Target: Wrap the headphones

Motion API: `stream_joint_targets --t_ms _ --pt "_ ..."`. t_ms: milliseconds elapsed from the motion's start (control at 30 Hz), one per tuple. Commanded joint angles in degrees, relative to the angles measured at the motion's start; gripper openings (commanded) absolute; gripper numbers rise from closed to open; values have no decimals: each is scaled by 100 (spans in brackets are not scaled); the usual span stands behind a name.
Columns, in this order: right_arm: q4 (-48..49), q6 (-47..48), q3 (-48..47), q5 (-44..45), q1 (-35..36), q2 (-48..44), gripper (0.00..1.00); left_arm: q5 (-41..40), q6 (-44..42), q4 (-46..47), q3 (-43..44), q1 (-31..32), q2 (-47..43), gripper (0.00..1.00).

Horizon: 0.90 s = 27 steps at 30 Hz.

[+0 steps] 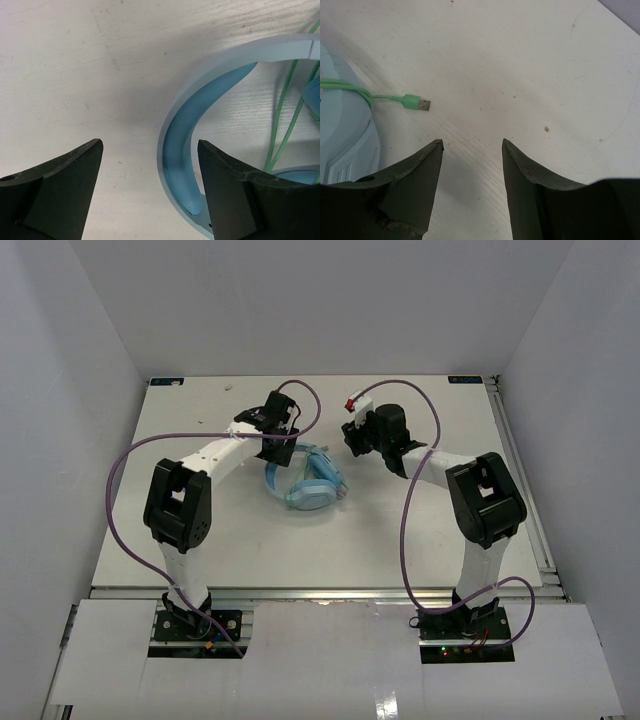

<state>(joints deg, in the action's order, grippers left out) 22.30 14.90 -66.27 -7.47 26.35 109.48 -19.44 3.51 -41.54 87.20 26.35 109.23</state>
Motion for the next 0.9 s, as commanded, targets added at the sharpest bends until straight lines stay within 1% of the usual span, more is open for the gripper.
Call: stream_joint_targets --t_ms 0,67,133,200,267,300,333,367,400,433,500,633,700,733,800,867 --pt "-335 -46 -529 410 -16 -445 58 -385 130 123 17 -25 -558 88" --pt "-670 -161 -823 812 -16 -515 59 -472 193 128 86 -25 -708 88" --pt "-1190 -328 -1088 1219 -25 -568 65 -473 220 137 201 -25 -850 87" --pt "-1758 -744 -1580 1573 -25 -616 70 -411 344 130 284 -18 -1092 87" --pt "-2547 -1108 -1905 1665 -25 -710 76 -156 471 114 342 -16 -1302 87" --pt "-2752 -1348 -2015 1603 -24 -776 81 129 577 102 334 -12 -1445 87" --pt "-2981 -1547 -1981 1507 -19 -943 83 306 683 97 282 14 -1560 87" --pt "-3179 -1746 -1898 1391 -16 -1114 87 499 804 122 213 43 -1713 87" --pt "-3203 -1967 -1571 1181 -16 -1329 96 761 989 309 54 86 -2053 87" --pt "-3188 -2315 -1351 1034 -15 -1701 90 898 1057 543 -208 144 -2321 88" --pt "-3195 -2703 -878 822 7 -2130 90 1109 1307 1162 -1131 341 -2983 94" --pt "-3279 -3520 86 606 116 -2980 90 1510 1823 2162 -2277 524 -4198 98" --pt "-3366 -3691 533 705 333 -3370 90 1595 1954 2462 -2874 639 -4592 98" --pt "-3381 -3713 676 756 501 -3616 90 1470 2004 2493 -2997 765 -4804 98" --pt "-3428 -3794 1182 1221 738 -4035 90 1294 2024 2601 -3348 962 -5115 98" --pt "-3422 -3878 1591 1486 961 -4636 90 1175 2077 2732 -3869 1113 -5426 98"
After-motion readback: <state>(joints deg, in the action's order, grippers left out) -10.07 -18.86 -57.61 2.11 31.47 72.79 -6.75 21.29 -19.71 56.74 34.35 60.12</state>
